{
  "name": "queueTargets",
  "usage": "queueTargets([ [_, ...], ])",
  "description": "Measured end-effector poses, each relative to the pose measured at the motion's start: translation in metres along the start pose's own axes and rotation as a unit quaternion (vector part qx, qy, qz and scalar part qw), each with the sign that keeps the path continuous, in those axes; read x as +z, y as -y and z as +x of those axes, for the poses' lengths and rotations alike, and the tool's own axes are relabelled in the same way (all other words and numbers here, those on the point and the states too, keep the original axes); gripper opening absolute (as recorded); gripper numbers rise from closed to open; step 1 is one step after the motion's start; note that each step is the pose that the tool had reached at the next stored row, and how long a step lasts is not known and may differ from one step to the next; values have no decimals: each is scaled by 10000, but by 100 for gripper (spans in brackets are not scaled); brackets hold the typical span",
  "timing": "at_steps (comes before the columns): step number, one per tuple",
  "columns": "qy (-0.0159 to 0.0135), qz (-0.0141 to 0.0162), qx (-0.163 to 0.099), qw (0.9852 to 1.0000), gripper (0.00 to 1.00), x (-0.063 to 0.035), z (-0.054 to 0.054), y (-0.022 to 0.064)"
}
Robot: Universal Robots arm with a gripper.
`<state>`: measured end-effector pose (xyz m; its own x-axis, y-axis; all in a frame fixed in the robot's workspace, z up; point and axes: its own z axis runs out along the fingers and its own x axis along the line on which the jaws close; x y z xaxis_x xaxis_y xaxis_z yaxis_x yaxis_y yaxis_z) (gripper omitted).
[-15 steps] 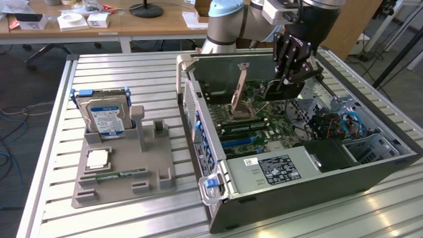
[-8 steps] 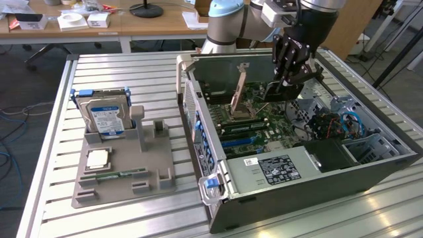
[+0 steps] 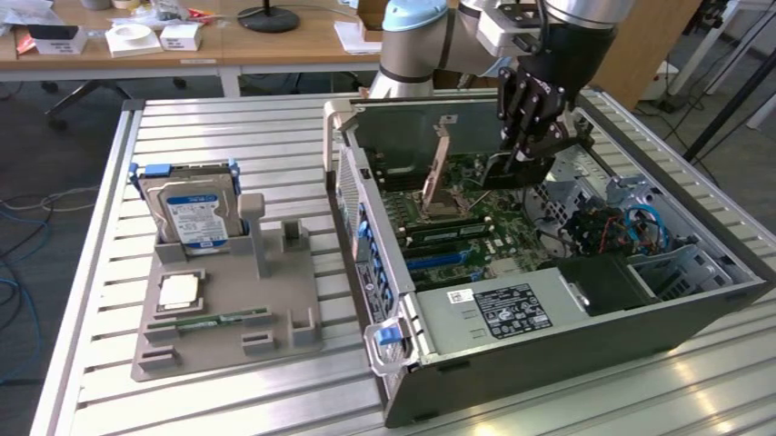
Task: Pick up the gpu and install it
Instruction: 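Insert the gpu into the slot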
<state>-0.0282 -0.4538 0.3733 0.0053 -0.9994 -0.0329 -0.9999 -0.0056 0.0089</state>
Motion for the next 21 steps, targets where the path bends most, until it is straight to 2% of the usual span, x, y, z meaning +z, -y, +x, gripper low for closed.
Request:
queueTargets([
  [4,-1,0,0,10000,26,37,-9,1],
  [6,0,0,0,10000,26,103,-24,1],
  [16,-1,9,0,10000,26,120,-50,-99],
  [21,-1,9,-1,10000,26,154,-52,-111],
])
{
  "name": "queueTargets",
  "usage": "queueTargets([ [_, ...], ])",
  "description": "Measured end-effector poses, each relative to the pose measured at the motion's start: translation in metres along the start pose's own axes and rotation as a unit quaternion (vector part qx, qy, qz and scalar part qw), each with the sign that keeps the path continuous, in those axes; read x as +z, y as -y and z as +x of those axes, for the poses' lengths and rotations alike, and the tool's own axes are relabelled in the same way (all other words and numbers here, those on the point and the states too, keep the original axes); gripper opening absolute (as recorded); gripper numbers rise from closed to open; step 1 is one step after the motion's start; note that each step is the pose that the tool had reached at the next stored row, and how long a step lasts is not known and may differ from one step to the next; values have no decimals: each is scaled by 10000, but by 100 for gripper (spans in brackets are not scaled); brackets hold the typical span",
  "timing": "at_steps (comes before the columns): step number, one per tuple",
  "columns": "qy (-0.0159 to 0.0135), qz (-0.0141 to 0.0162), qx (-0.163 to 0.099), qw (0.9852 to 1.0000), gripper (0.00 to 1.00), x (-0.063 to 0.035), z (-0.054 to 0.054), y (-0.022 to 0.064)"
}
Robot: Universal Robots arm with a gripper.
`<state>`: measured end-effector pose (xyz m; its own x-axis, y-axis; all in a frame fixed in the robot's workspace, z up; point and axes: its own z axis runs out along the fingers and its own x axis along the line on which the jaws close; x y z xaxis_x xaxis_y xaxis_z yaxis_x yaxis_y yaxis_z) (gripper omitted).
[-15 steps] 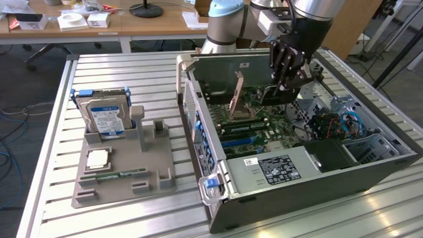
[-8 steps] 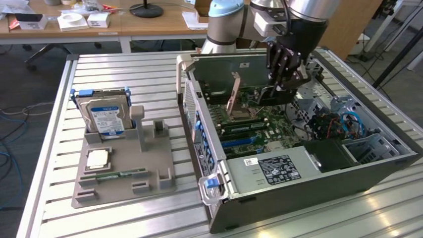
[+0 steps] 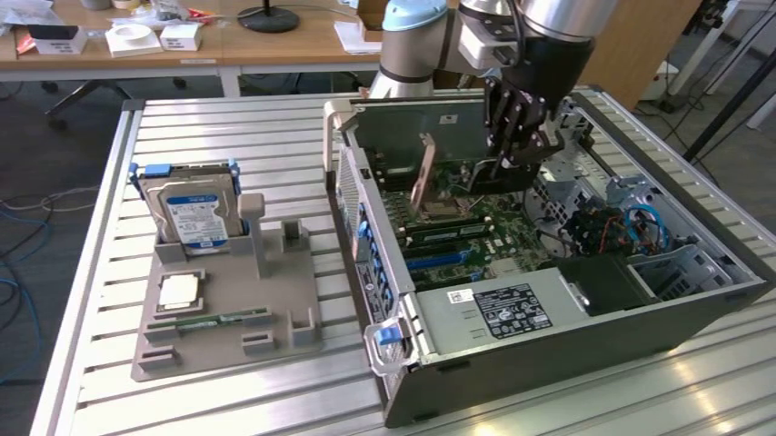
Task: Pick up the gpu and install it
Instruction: 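Insert the gpu into the slot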
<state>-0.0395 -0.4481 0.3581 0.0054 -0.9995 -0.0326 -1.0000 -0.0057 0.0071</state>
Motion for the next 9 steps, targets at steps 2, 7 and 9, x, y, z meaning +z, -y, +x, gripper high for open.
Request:
queueTargets([
  [2,1,1,0,10000,26,36,1,-3],
  [7,0,4,0,10000,26,98,3,-8],
  [9,-1,4,1,10000,26,97,3,-11],
])
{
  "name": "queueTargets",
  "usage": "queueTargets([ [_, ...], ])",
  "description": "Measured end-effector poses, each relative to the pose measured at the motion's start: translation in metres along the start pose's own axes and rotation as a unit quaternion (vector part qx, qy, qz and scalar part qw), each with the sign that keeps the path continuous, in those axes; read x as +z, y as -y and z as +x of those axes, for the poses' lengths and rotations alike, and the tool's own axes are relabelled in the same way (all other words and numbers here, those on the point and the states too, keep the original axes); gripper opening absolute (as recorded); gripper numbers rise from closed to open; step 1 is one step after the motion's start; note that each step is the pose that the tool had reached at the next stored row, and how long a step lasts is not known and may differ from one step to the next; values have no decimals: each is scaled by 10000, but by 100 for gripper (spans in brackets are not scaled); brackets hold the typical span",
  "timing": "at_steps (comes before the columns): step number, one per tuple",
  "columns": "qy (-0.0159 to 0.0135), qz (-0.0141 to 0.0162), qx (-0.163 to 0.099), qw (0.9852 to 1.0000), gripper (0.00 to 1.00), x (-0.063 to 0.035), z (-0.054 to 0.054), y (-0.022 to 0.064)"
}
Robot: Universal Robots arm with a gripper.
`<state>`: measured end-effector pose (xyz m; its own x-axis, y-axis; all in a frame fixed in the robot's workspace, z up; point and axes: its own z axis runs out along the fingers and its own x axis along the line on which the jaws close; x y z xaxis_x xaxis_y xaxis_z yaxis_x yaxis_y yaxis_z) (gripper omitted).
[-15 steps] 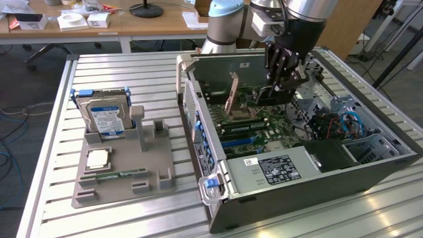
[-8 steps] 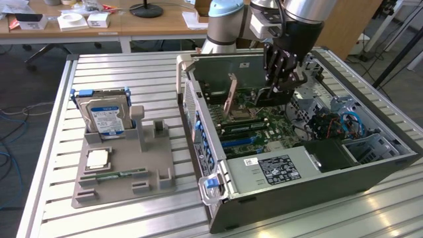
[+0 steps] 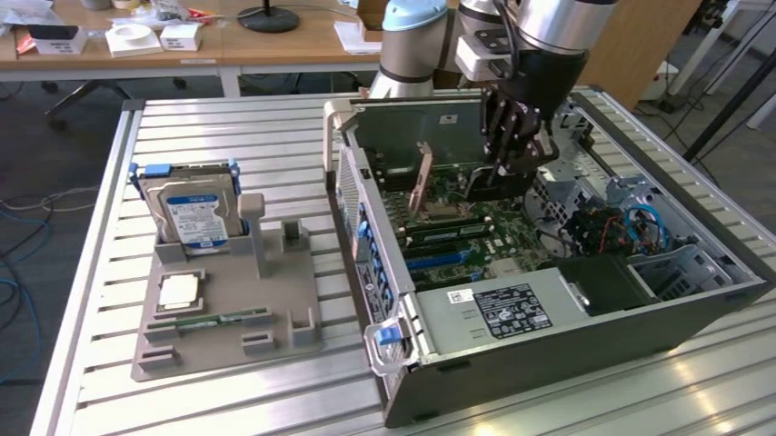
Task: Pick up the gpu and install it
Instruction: 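Insert the gpu into the slot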
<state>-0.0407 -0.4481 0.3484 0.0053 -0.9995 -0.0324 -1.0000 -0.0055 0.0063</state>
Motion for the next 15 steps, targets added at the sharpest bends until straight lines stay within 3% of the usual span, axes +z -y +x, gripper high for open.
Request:
queueTargets([
  [7,2,1,0,10000,26,25,1,-57],
  [15,0,6,-1,10000,26,93,3,-67],
])
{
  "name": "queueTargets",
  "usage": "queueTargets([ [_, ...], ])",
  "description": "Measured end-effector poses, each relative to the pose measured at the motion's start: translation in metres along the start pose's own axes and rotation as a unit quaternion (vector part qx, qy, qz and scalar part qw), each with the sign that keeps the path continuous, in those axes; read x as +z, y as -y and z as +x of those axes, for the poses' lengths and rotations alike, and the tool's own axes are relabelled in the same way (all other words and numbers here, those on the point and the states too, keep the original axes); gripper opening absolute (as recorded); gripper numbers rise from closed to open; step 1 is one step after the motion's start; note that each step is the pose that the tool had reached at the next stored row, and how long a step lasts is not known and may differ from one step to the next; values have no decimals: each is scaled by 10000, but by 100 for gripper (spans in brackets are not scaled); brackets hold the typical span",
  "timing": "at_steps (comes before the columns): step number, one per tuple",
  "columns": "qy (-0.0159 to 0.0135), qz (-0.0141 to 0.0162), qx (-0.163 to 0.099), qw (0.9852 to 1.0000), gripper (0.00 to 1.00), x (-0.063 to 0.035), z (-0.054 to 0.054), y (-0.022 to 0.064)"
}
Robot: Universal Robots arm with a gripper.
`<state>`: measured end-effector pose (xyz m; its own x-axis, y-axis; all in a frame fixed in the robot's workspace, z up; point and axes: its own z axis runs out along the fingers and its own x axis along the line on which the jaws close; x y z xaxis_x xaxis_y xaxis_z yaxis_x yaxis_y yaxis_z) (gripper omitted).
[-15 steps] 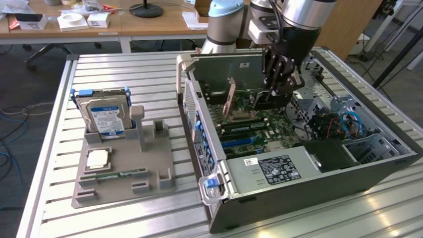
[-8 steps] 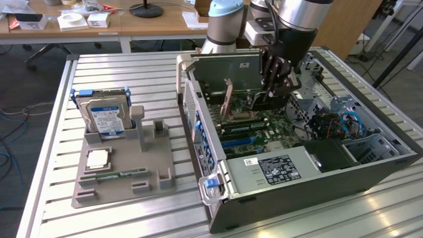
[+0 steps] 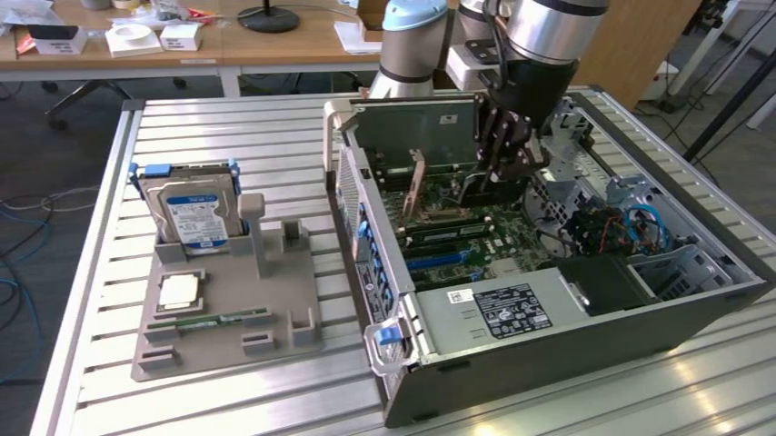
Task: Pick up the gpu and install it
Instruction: 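Insert the gpu into the slot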
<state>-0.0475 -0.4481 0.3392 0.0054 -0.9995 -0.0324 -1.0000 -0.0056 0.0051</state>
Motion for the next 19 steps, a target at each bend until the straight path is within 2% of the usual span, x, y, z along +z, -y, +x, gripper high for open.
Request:
queueTargets([
  [19,1,1,0,10000,26,167,5,-3],
])
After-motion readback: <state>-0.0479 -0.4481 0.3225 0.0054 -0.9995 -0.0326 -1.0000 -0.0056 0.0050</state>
